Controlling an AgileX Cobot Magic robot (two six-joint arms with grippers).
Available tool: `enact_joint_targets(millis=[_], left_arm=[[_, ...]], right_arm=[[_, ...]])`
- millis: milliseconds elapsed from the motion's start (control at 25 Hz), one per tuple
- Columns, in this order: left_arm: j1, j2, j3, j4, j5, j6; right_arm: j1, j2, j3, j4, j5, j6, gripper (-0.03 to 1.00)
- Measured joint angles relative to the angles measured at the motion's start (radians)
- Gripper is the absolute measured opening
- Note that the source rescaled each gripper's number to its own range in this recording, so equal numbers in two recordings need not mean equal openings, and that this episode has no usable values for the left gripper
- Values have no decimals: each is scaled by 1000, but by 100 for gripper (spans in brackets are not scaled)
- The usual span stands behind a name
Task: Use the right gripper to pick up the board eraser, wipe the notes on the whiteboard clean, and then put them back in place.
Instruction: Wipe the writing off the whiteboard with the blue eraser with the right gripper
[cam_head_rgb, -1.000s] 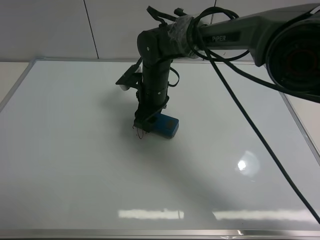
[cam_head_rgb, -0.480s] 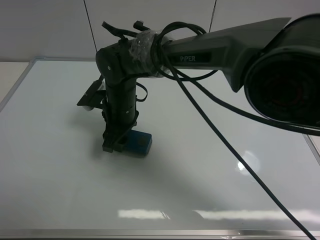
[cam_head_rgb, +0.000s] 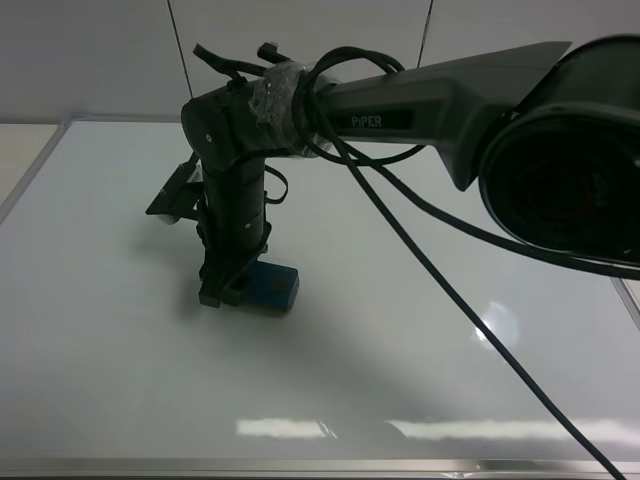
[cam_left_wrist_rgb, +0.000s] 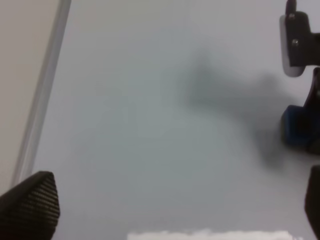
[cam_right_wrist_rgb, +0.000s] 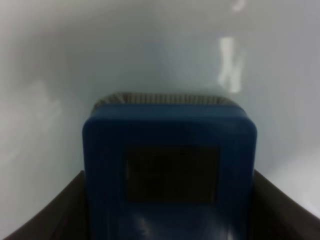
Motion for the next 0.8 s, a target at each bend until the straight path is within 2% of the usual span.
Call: enact_joint_targets(millis=[240,640,800], left_arm=[[0,0,0,0,0,0],[0,0,0,0,0,0],[0,0,0,0,0,1]], right_arm=[[-78,1,-1,-45,0,0,1],[-228,17,-15,-30,1,0,1],[-304,13,-15,-34,31,13,1]])
